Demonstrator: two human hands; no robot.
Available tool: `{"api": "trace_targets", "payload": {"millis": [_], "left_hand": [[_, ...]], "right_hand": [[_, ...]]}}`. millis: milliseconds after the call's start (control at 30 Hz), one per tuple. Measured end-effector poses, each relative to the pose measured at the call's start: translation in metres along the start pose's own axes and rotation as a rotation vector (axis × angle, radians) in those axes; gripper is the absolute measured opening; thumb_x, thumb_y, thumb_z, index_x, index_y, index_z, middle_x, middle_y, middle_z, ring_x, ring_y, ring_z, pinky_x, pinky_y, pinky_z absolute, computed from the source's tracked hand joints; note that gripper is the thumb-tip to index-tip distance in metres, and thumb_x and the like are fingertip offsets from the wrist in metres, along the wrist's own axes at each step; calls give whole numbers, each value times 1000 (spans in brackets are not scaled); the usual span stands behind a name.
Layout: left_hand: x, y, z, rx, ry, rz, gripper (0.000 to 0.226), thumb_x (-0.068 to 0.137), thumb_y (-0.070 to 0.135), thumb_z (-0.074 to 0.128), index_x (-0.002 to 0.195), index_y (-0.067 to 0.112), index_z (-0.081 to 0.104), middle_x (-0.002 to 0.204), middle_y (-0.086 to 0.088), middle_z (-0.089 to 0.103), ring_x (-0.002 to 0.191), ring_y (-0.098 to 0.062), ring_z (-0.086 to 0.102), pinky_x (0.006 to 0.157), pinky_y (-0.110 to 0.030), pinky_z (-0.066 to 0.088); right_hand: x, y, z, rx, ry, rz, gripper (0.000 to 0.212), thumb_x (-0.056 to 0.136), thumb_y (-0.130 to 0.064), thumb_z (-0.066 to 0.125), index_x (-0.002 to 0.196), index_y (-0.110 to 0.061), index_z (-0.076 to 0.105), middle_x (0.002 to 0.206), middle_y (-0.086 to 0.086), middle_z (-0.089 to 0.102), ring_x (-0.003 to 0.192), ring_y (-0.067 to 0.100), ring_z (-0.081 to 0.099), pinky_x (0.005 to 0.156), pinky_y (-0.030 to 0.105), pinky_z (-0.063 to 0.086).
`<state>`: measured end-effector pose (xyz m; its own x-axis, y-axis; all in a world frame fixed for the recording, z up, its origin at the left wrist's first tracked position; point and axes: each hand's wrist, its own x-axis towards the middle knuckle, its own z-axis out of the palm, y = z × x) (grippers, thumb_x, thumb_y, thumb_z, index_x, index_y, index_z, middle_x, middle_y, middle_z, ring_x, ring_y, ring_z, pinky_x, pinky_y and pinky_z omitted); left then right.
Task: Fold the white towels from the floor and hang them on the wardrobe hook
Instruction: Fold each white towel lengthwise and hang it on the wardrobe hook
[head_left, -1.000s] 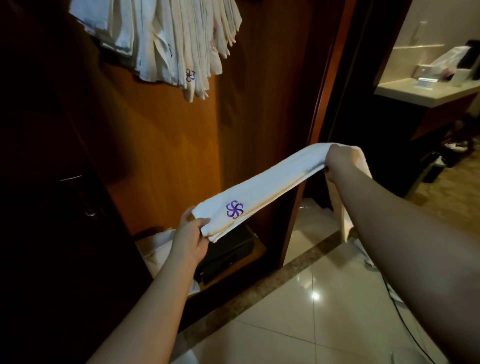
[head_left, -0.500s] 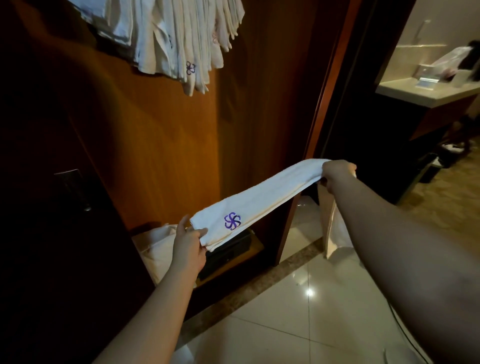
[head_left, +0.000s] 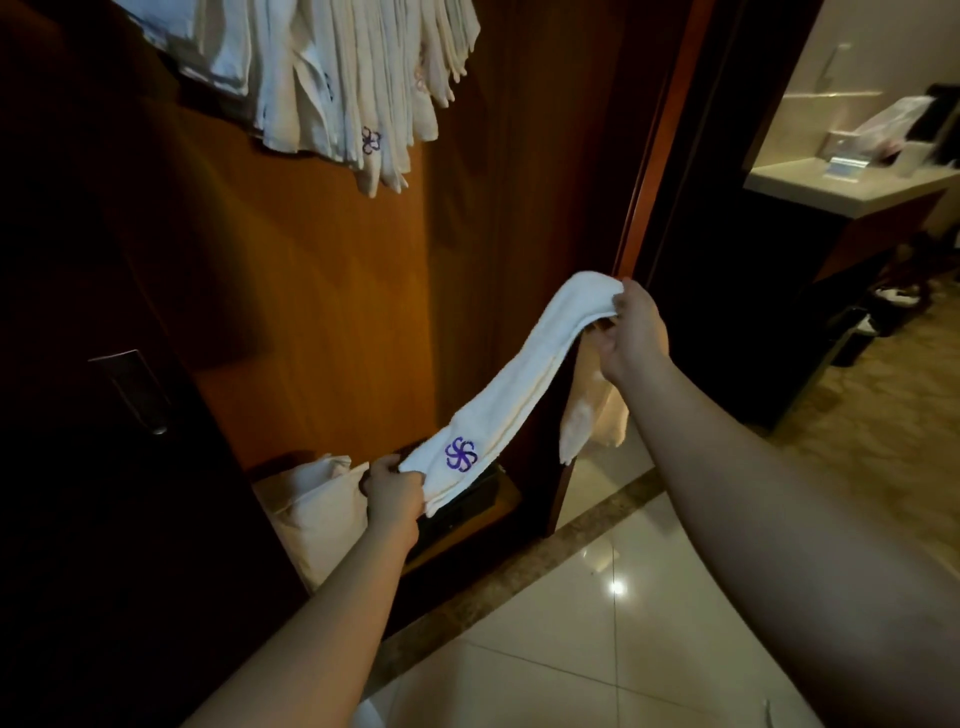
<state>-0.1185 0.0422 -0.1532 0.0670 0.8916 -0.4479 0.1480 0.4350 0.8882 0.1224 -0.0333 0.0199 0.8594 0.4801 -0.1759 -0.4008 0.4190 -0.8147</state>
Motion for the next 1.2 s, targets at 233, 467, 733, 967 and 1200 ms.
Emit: {"api": "trace_targets", "payload": {"millis": [233, 467, 733, 967, 1200], "left_hand": [[-12, 41, 47, 249, -95, 88, 52, 94, 5, 60, 142, 15, 43, 145, -13, 35, 85, -15, 49, 57, -24, 43], [-74, 147, 103, -129, -319, 554, 33, 104, 51, 40, 107, 30, 65, 107, 5, 70, 94, -7, 67, 77, -25, 49], [-81, 268, 186, -326, -783, 637, 92, 87, 78, 14, 158, 21, 29, 157, 1, 42, 136, -3, 47, 97, -17, 44], [-61, 342, 205, -400, -395, 773, 74, 104, 64, 8, 162, 19, 12, 169, -2, 12, 153, -10, 13, 114, -8, 8], [-63, 419, 169, -965, -258, 717, 43, 103, 59, 39, 113, 24, 62, 91, 10, 78, 79, 1, 73, 64, -16, 57]], "right_hand": [[-5, -26, 48, -82, -343, -83, 49, 105, -24, 50, 152, -15, 40, 139, 15, 55, 120, 25, 62, 92, 39, 58], [20, -59, 77, -549, -581, -364, 55, 108, -37, 36, 160, -27, 23, 131, -7, 46, 117, 9, 47, 107, 36, 48], [72, -108, 119, -812, -746, -694, 64, 105, -57, 29, 161, -39, 5, 169, 1, 17, 152, 22, 25, 102, 17, 22], [104, -142, 162, -761, -856, -929, 68, 102, -63, 31, 159, -43, -1, 168, -2, 18, 150, 16, 23, 100, 12, 21], [116, -151, 198, -731, -865, -1018, 71, 100, -65, 29, 155, -48, -12, 166, -7, 24, 128, -15, 19, 109, 23, 20]]}}
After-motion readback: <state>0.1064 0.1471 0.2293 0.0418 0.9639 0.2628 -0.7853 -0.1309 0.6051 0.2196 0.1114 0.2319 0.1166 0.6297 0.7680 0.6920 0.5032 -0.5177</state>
